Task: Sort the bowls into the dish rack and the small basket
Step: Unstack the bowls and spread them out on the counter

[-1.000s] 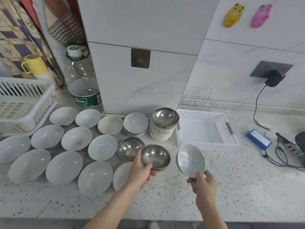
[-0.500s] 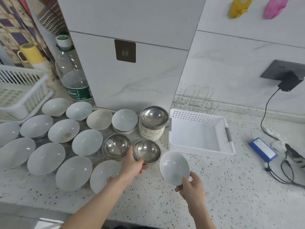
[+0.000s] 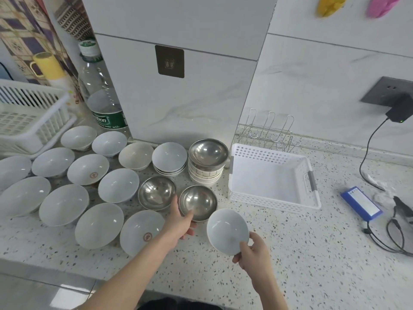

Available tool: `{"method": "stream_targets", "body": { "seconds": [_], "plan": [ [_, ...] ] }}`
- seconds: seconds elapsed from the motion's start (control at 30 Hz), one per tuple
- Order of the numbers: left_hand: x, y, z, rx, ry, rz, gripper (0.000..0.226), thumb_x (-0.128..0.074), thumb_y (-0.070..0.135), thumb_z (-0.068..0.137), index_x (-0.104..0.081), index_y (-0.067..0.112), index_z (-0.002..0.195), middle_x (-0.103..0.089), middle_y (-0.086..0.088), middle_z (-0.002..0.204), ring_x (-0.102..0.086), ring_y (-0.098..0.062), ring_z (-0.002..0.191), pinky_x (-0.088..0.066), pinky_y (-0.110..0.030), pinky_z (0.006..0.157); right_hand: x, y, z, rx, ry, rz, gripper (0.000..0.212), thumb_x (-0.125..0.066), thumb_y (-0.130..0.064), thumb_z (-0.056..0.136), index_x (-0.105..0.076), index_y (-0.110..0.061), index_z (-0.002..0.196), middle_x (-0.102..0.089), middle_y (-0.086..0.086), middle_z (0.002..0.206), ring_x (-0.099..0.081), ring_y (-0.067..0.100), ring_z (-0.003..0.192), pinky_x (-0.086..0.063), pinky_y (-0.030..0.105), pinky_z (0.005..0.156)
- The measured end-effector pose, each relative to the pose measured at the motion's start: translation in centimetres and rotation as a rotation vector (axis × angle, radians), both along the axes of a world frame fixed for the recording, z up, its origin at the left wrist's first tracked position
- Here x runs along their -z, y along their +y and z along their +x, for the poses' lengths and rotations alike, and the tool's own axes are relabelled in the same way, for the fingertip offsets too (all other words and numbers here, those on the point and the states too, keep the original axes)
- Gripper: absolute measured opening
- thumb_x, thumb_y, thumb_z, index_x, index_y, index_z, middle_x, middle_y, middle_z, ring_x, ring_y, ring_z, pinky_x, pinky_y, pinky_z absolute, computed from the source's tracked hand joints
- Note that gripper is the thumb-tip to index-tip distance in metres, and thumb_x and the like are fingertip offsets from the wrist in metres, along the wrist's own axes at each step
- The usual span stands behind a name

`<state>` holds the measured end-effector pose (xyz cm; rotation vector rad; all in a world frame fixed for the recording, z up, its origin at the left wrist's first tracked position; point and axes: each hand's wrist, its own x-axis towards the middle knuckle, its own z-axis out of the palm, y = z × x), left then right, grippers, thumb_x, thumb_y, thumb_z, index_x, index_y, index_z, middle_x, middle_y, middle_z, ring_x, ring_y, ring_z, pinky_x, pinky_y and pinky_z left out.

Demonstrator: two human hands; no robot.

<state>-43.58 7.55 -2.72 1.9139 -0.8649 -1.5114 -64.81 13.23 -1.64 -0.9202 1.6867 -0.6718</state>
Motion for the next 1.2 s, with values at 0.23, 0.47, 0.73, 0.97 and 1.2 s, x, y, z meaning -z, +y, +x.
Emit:
{"method": "stream_targets", "body": {
  "seconds": [0.23, 0.47, 0.73, 0.97, 1.2],
  "plan": [
    [-0.7, 1.3, 1.1, -0.012, 0.085, 0.006, 0.075, -0.048, 0.028, 0.102, 0.004, 0.045, 0.154, -0.065, -0.007, 0.107, -0.068, -0.015, 0.051, -0.038, -0.023, 0.04, 0.6, 0.4, 0.6, -0.141, 0.024, 0.044, 0.032, -0.043, -0.009, 0.092, -0.051, -0.018, 0.122, -0.064, 0.008, 0.051, -0.044, 0.009, 0.038, -0.037, 0.022, 0.041],
    [-1.0, 4.3, 3.8, 0.068, -0.163, -0.075, 0.026, -0.051, 0.033, 0.098, -0.053, 0.028, 0.124, -0.074, 0.007, 0.089, -0.054, -0.004, 0.045, -0.048, -0.025, 0.056, 0.9, 0.8, 2.8, -0.331, 0.055, 0.056, 0.033, -0.042, -0.01, 0.09, -0.05, -0.02, 0.12, -0.065, 0.006, 0.051, -0.048, 0.009, 0.041, -0.039, 0.024, 0.044],
    [-0.7, 6.6, 5.3, 0.124, -0.389, -0.125, 0.012, -0.069, 0.037, 0.086, -0.062, 0.031, 0.094, -0.07, 0.004, 0.07, -0.066, -0.007, 0.067, -0.045, -0.023, 0.058, 0.7, 0.9, 5.5, -0.423, 0.066, 0.038, 0.031, -0.041, -0.011, 0.091, -0.046, -0.023, 0.119, -0.068, 0.004, 0.06, -0.052, 0.001, 0.039, -0.039, 0.02, 0.043],
    [-0.3, 7.2, 6.4, 0.121, -0.494, -0.095, 0.02, -0.071, 0.039, 0.085, -0.056, 0.03, 0.096, -0.062, 0.011, 0.086, -0.061, -0.005, 0.071, -0.04, -0.019, 0.053, 0.9, 0.9, 6.5, -0.426, 0.072, 0.037, 0.029, -0.041, -0.01, 0.093, -0.04, -0.027, 0.117, -0.069, 0.005, 0.064, -0.054, 0.0, 0.04, -0.039, 0.016, 0.041],
    [0.1, 6.9, 7.2, 0.078, -0.473, -0.076, 0.009, -0.065, 0.031, 0.087, -0.059, 0.028, 0.093, -0.066, 0.005, 0.084, -0.063, -0.007, 0.073, -0.04, -0.02, 0.053, 1.4, 1.1, 6.7, -0.444, 0.097, 0.05, 0.034, -0.039, -0.012, 0.095, -0.04, -0.023, 0.127, -0.07, 0.005, 0.06, -0.052, 0.001, 0.04, -0.041, 0.019, 0.044]
  ]
}}
